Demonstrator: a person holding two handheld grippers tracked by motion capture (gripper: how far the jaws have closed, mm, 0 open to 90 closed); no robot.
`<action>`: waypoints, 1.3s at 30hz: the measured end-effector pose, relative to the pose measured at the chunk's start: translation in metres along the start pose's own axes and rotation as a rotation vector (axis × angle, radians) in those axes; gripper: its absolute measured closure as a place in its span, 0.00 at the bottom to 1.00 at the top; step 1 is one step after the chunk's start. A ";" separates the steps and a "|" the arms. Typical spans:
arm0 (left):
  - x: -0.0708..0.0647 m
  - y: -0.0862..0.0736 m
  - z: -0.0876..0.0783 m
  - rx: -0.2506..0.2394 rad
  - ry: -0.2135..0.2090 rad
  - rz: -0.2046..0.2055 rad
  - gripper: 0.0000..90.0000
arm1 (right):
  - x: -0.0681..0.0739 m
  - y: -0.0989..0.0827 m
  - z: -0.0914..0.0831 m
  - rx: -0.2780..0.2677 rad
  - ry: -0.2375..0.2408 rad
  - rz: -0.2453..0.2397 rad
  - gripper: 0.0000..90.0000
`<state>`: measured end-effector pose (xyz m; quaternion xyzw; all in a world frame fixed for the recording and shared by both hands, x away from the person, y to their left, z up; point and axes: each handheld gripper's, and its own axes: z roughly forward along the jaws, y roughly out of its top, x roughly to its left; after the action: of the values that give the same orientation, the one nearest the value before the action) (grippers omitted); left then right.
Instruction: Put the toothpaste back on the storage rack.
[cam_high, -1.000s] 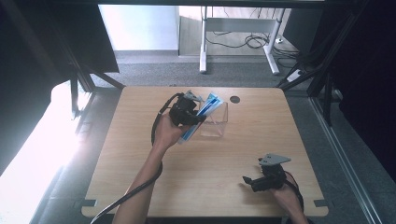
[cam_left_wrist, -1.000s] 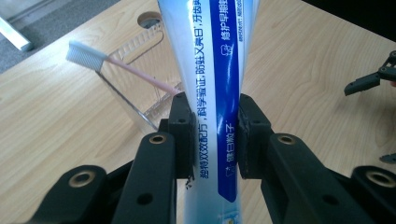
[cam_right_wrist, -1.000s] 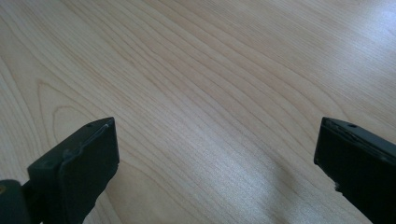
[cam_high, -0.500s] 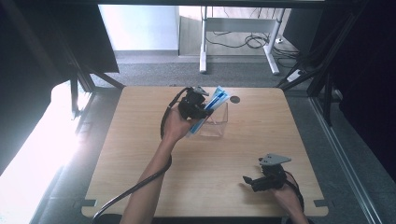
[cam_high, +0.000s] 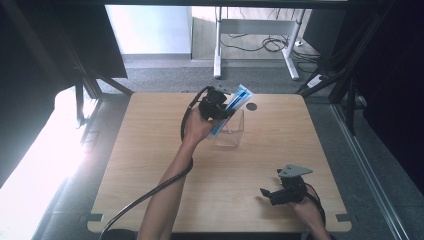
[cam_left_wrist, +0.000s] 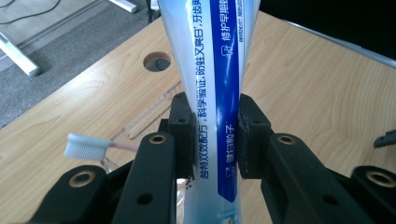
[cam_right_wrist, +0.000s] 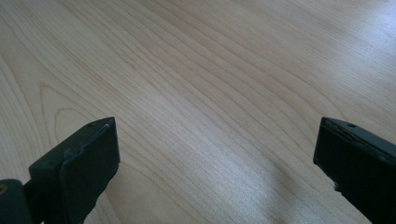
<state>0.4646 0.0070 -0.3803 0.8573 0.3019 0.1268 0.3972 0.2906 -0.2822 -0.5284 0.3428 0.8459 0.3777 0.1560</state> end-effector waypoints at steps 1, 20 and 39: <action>0.001 0.002 0.002 -0.005 0.001 0.002 0.80 | 0.000 0.000 0.000 0.000 0.001 0.000 0.00; 0.004 0.027 0.014 -0.079 0.037 -0.004 0.80 | 0.000 0.000 0.000 -0.001 0.005 0.001 0.01; 0.004 0.016 0.046 -0.082 0.093 0.027 0.80 | -0.001 -0.001 0.000 -0.002 0.009 -0.001 0.01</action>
<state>0.4954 -0.0257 -0.3984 0.8375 0.3031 0.1840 0.4158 0.2908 -0.2832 -0.5289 0.3405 0.8465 0.3798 0.1526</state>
